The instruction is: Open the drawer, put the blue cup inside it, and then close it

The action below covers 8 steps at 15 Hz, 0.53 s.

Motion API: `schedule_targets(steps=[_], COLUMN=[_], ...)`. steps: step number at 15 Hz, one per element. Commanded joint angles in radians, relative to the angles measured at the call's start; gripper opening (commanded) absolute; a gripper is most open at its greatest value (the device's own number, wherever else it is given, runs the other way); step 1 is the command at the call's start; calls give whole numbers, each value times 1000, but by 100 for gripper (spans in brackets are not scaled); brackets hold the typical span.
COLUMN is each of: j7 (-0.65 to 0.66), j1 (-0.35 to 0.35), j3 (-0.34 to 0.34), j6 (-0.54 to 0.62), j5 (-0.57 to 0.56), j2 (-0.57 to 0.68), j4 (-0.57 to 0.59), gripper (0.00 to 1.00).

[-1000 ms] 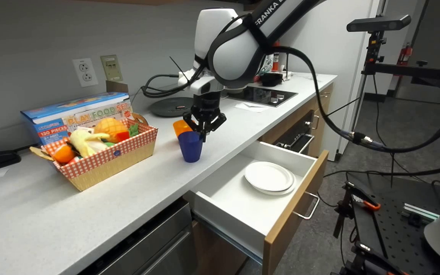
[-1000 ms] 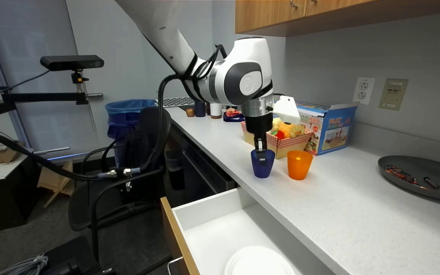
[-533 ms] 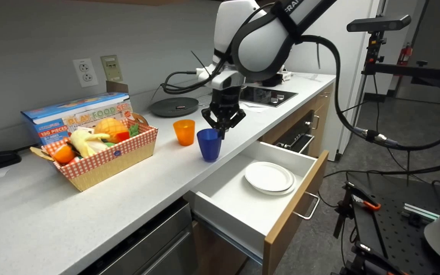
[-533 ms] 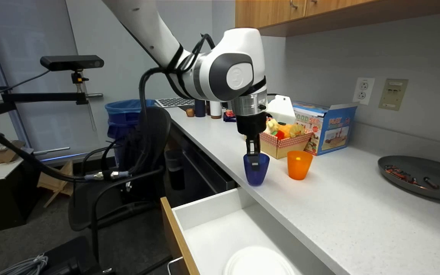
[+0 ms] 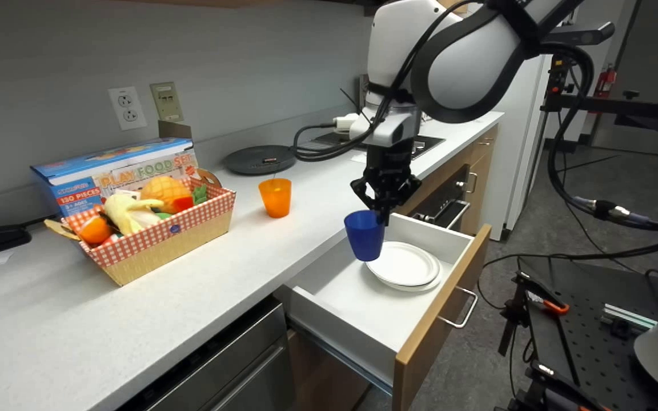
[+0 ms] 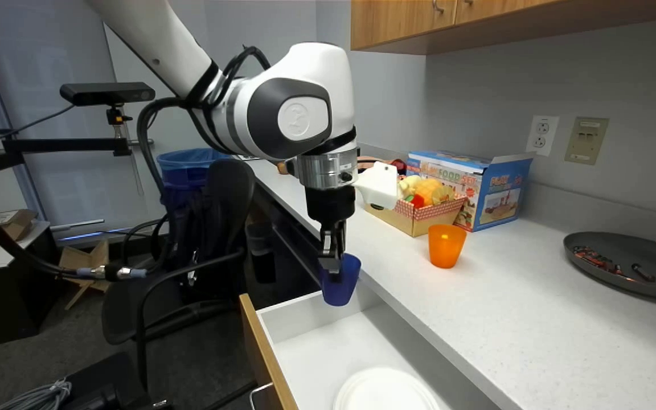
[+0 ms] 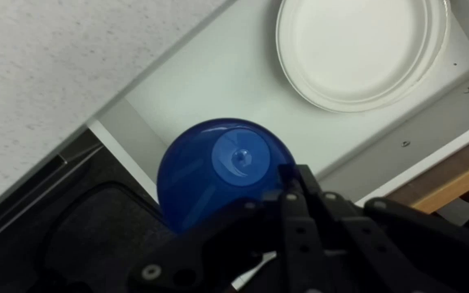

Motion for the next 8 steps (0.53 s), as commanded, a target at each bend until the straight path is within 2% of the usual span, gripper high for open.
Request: schedule_targets(steps=[1, 8], j7=[8, 59], j1=[6, -4], j3=[-19, -14], j6=[33, 176], j5=[-11, -13], j2=[31, 234], j4=[-37, -1], gripper=[1, 1])
